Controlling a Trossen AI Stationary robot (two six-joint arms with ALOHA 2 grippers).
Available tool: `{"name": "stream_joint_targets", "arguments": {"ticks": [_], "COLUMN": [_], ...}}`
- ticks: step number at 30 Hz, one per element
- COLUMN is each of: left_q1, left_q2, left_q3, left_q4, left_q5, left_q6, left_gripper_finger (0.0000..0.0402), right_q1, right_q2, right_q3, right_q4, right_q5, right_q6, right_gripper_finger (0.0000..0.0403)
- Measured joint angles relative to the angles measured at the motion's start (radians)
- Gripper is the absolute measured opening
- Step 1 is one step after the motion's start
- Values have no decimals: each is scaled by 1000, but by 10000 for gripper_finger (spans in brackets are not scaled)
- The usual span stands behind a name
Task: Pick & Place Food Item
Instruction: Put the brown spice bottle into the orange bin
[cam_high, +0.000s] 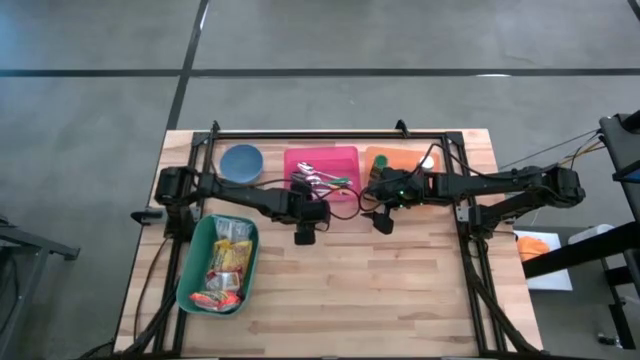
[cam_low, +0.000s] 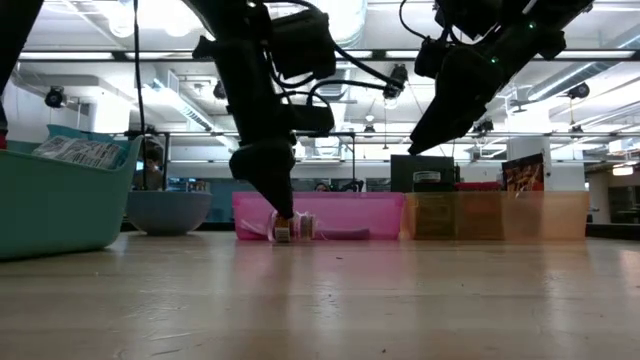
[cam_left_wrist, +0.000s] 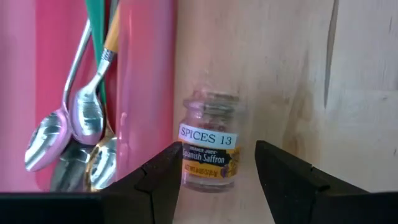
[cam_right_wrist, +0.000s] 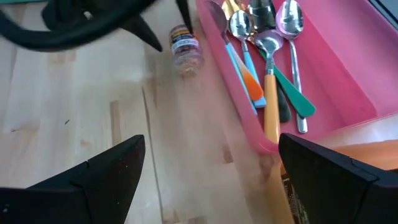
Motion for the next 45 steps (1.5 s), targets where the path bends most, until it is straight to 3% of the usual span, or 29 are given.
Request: {"name": "stream_joint_targets", "arguments": {"ticks": [9,19,25,35,45], "left_q1": [36,50,50,29,4], "left_q2": [14,28,29,79,95], "left_q3": [-2,-5,-5,-6,4], "left_q4": [4,49,52,60,65], "left_q5": [58,107,112,111,99], "left_q6": [11,15,-42,5,44], "left_gripper_finger": [205,269,278,249,177], "right_q1": [17,17,17,24,28], "right_q2": [0,1,1,1,1], "right_q3": [0,0,0,0,0], "right_q4": [0,1,3,5,6], "right_q5": [0,0,0,0,0], "right_q6": [-7,-5,-5,-5,-8], "right_gripper_finger": [365,365,365,365,365]}}
